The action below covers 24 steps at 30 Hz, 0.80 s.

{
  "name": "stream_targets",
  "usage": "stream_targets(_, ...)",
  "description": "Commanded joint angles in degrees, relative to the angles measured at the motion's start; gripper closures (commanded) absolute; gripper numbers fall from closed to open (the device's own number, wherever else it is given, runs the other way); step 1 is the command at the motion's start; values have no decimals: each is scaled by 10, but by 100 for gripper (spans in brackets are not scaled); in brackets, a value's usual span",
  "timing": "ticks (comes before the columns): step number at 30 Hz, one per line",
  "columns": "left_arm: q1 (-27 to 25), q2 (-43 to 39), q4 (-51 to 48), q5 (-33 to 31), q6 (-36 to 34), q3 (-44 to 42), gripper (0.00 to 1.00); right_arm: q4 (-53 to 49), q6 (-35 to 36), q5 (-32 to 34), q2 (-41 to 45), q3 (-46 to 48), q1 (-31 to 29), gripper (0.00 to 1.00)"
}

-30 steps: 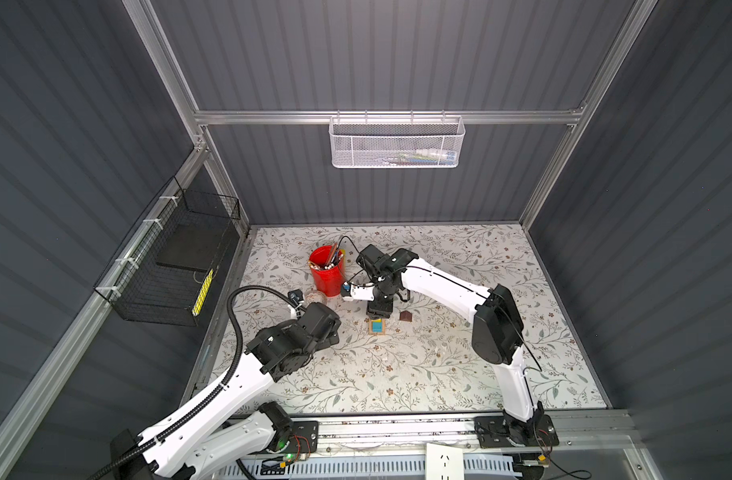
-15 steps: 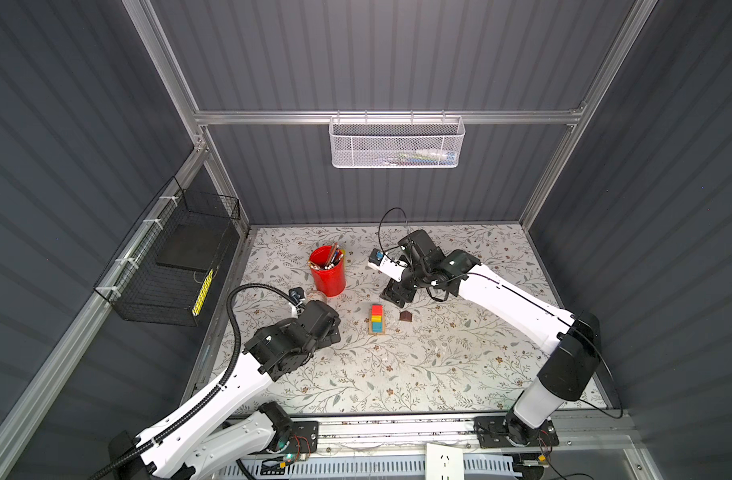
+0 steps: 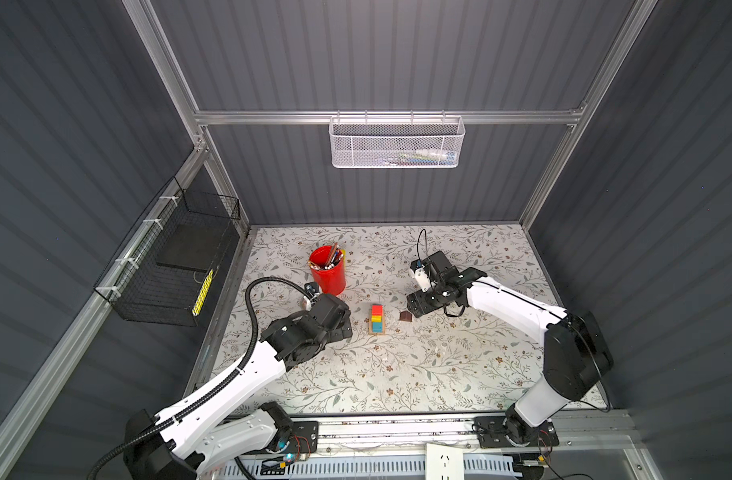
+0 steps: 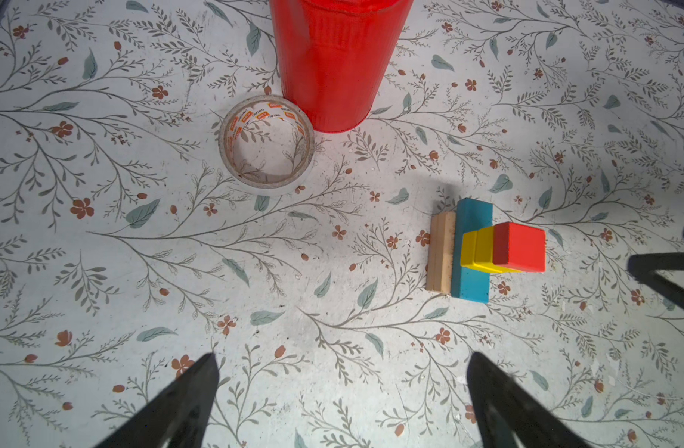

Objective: Build the wood block tower
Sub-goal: 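Open the right gripper and raise it away from the stack, then lower the right gripper onto the dark brown cube and close on it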

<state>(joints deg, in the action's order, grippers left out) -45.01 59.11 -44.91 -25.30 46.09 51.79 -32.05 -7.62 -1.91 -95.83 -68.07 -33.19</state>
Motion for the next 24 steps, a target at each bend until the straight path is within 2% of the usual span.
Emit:
stream_targets(1, 0, -4, 7, -5, -8, 6, 0, -2, -40, 23, -22, 13, -1, 14)
stream_targets(12, 0, -19, 4, -17, 8, -7, 0, 3, -18, 89, -76, 13, -22, 13)
stream_targets(24, 0, -24, -2, -22, 15, -11, 0, 3, 9, 68, -110, -4, -41, 15)
